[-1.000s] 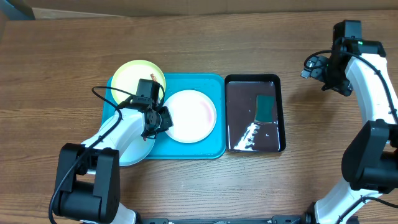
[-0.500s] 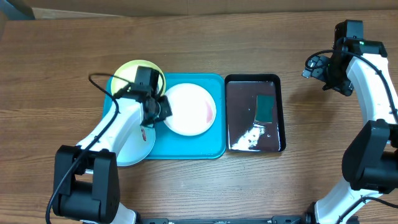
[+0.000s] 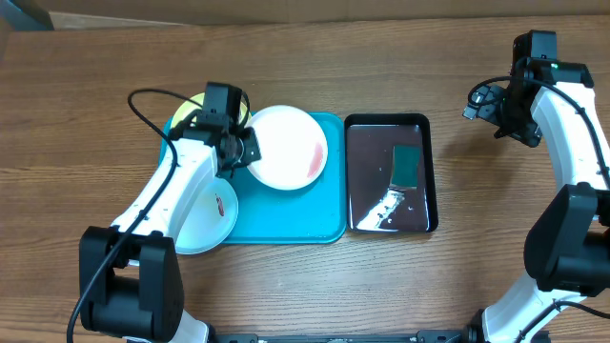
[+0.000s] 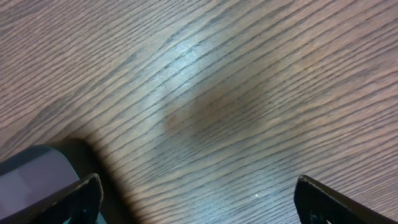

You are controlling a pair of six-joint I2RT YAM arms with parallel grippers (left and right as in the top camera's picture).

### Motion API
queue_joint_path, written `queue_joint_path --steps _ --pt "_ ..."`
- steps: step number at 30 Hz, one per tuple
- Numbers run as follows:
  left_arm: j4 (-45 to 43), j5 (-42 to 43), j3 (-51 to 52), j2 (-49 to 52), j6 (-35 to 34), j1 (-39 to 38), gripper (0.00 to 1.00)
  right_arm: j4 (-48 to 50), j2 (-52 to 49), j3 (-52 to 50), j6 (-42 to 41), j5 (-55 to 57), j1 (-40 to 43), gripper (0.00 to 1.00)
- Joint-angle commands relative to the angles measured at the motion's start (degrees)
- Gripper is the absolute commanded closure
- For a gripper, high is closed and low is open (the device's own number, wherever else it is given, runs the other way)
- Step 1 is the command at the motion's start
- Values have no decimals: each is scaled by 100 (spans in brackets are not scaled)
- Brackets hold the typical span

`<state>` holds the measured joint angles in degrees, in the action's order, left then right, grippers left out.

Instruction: Clean dirty plates on tray and stack at the side

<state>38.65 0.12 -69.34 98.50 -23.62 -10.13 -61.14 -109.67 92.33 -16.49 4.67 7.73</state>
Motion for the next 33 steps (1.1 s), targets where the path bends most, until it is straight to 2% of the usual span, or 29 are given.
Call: queue_joint_path --steps 1,7,14,21,33 --pt "118 -76 -568 -48 229 -33 96 17 101 26 -22 -28 -4 0" --pt "507 -153 -1298 -61 267 -280 96 17 101 26 -22 -28 -4 0" --pt "636 -1207 -1639 -61 293 -1228 96 17 101 26 -22 -28 -4 0" --pt "636 -2903 -1637 -59 404 -2461 96 17 101 26 -22 -28 -4 0" --pt "553 -6596 -1637 -59 872 -4623 96 17 101 26 -22 -28 -4 0"
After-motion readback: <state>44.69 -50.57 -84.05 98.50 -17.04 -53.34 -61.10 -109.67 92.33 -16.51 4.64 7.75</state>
